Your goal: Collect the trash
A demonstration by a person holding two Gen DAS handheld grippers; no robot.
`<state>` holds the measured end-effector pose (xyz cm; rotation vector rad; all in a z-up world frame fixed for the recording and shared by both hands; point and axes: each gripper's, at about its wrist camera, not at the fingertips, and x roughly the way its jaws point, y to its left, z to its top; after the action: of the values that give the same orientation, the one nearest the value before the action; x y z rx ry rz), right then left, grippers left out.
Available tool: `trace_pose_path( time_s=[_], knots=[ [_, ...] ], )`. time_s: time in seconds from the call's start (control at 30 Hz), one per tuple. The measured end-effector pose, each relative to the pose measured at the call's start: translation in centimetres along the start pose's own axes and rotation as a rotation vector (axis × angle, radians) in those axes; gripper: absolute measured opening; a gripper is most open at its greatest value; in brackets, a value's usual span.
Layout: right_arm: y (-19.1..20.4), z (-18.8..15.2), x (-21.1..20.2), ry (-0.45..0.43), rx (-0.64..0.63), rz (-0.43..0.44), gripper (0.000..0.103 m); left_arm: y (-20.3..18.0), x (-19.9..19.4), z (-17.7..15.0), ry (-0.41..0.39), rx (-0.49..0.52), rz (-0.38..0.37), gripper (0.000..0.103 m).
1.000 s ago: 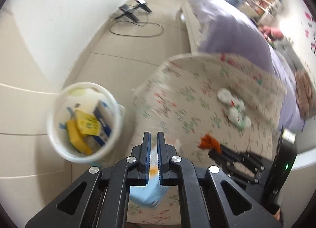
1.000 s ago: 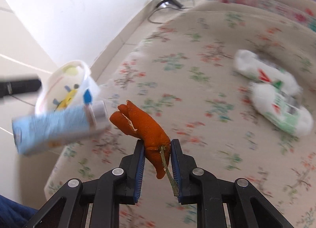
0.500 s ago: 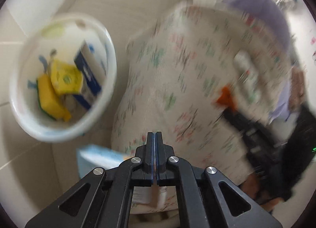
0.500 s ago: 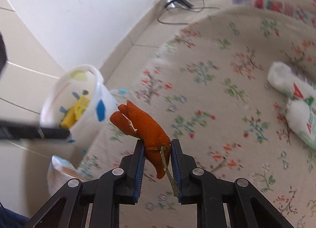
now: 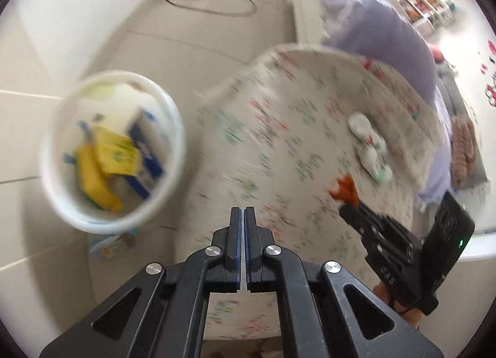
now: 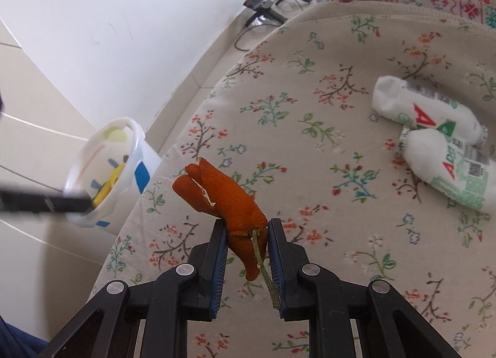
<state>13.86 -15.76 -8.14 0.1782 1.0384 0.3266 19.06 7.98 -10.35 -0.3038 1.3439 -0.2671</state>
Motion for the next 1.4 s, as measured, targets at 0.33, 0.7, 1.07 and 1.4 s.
trace_pose_path(
  time_s=[0.33,0.7,1.07,1.4],
  knots=[
    [6.5,1.0,1.9,0.031,-0.085,0.109,0.023,2.1,-8.4,1.3,-0.148,-0.053,0.078,0.033],
    [16.2,8.0,1.1,0.033,-0.158,0.245,0.023,-0.9,-27.8,0.5,-0.434,0.097,0.305,0.063],
    [17.8,9.4,10.8,0.208,-0.125,0.255,0.047,8.3,-15.5,-2.3,-0.351,0.021,0.359,0.076],
    [7.4,5.6,3.0,0.082,-0.025,0.26,0.051,18.5,4.8,-10.3,-0.073,0.08,0.348,0.076]
  ],
)
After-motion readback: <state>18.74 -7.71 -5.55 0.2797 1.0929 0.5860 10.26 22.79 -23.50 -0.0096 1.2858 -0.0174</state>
